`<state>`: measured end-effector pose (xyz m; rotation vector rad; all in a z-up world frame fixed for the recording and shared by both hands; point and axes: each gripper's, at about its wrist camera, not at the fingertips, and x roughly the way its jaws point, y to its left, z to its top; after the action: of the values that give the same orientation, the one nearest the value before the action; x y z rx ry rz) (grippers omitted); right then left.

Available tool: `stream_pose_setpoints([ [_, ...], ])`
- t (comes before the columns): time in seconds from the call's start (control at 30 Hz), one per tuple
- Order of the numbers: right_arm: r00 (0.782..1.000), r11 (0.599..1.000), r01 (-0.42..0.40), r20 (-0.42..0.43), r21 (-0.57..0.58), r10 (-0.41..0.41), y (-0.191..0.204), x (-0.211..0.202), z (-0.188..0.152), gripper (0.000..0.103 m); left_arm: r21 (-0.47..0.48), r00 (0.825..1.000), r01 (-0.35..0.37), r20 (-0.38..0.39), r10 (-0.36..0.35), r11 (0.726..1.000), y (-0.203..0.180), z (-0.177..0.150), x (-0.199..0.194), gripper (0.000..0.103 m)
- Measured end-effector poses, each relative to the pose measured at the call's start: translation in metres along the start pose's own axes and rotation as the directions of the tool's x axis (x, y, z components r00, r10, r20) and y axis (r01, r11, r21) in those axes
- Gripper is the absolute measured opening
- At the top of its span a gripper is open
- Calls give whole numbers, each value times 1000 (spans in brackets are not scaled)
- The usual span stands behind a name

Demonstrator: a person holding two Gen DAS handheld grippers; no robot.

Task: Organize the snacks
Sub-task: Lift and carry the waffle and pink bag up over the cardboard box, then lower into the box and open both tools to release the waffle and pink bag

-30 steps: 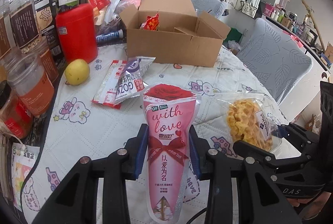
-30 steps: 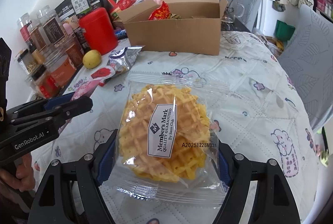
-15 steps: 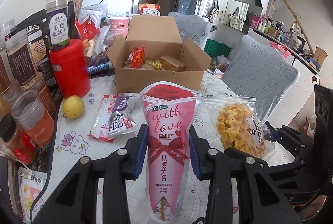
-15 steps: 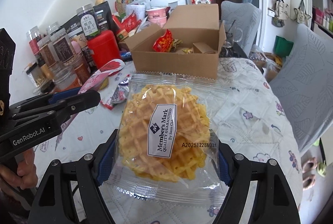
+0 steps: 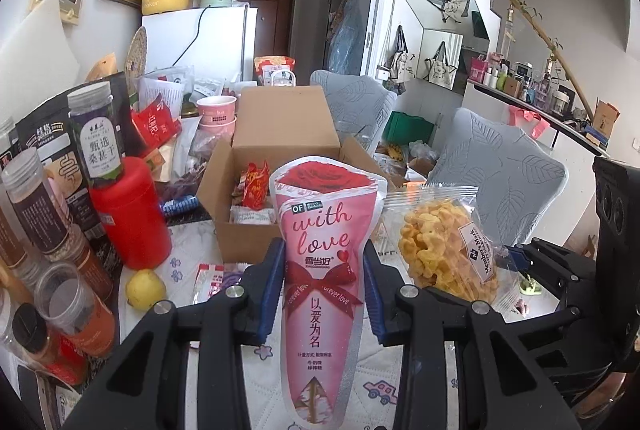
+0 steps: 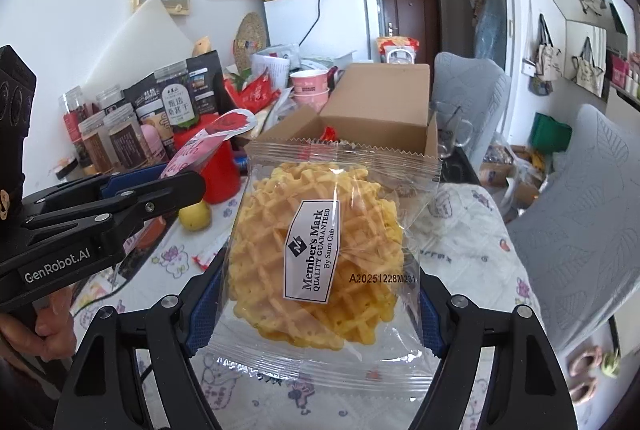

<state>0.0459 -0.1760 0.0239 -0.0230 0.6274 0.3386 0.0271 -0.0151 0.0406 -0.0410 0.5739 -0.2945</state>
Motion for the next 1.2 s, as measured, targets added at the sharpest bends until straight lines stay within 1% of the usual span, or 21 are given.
stream_pose_setpoints([
  [0.33, 998, 998, 40, 59, -50, -37, -12, 22, 45, 80, 2, 998, 0, 70, 0, 1000, 11, 45, 30, 36],
  [0.7, 993, 996, 77, 99, -55, -72, -34, 60, 89, 80, -3, 994, -3, 108, 3, 1000, 25, 86, 75, 36],
  [1.0, 991, 995, 92, 97, -38, -87, -55, 102, 116, 80, -27, 992, -37, 118, 40, 999, 41, 112, 123, 36],
  [1.2, 992, 994, 105, 76, -17, -104, -70, 132, 126, 80, -53, 993, -69, 87, 73, 996, 51, 117, 161, 36],
])
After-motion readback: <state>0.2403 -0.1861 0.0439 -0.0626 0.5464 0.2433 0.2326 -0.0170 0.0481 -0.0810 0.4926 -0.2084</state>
